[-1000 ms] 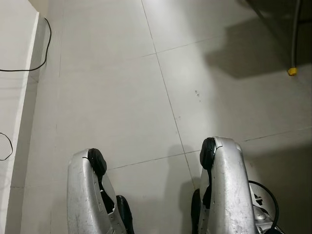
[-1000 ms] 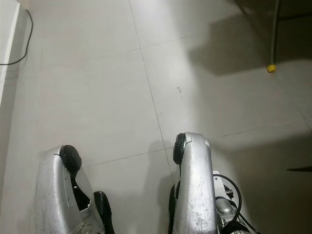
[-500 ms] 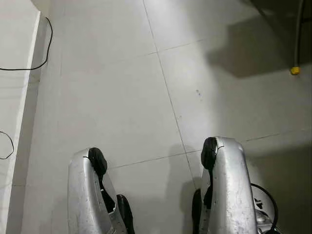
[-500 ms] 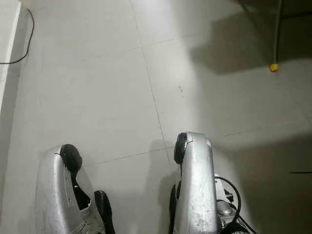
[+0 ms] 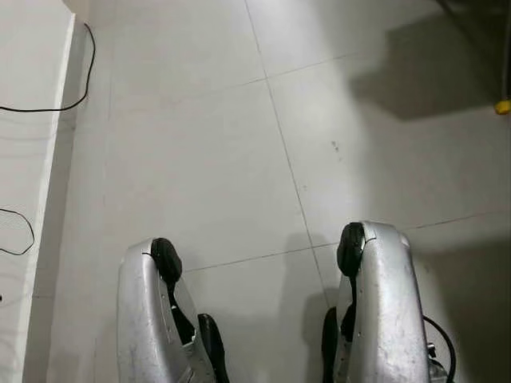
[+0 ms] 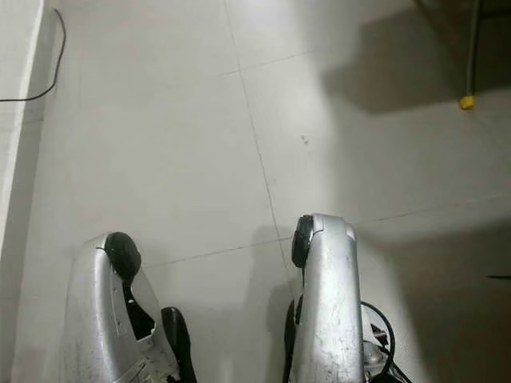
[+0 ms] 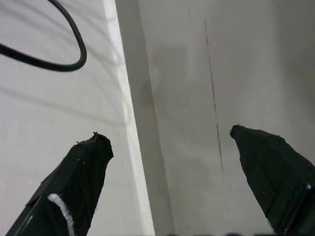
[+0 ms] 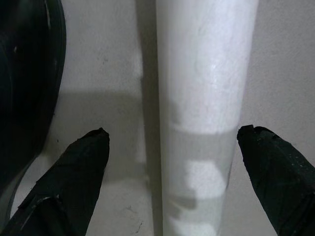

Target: Building children table

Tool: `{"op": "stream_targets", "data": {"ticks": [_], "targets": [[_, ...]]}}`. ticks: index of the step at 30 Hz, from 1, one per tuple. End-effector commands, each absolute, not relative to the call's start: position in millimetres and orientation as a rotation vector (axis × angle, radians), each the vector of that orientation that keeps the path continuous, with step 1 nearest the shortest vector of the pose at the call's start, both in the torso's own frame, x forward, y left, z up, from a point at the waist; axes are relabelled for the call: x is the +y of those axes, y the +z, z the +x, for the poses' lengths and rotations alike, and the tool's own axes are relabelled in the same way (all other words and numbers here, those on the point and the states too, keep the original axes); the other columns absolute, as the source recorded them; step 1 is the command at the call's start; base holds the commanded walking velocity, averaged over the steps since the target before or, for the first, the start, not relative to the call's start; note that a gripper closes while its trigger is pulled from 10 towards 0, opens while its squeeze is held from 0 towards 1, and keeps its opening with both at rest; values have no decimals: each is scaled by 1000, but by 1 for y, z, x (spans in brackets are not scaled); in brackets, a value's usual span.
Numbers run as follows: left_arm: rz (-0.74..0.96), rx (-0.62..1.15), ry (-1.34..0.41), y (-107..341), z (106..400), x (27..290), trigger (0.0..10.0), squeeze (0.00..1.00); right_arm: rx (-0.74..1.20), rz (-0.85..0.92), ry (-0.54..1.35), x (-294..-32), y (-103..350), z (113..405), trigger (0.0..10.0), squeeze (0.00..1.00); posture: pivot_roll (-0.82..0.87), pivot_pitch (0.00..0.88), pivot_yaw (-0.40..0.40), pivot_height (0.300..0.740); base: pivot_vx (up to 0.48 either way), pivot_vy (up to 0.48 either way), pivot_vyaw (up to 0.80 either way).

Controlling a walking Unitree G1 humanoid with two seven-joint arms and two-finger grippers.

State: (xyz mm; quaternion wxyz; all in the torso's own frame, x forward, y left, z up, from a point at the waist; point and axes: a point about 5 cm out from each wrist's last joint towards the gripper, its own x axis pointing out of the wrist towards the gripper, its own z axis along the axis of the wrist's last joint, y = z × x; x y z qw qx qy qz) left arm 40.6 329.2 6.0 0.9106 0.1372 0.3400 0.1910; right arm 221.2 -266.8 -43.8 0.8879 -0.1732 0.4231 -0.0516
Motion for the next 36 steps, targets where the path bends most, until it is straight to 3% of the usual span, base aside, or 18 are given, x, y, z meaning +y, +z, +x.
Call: {"op": "stream_targets", "data": {"ticks": [1,15,35,36], "targets": [[288,772,414,4,24,335,10000,0,962,-373,-41,-251,-61,203,10000,0,248,459,226,300,0,0,0],[278,751,394,9,31,330,10000,0,1005,-458,-130,-277,-59,190,10000,0,250,466,230,300,0,0,0],[283,754,385,15,32,329,10000,0,1153,-382,-194,-281,-71,164,10000,0,259,475,245,300,0,0,0],[283,754,385,15,33,330,10000,0,1163,-374,-197,-281,-72,162,8471,0,259,475,245,300,0,0,0]]}}
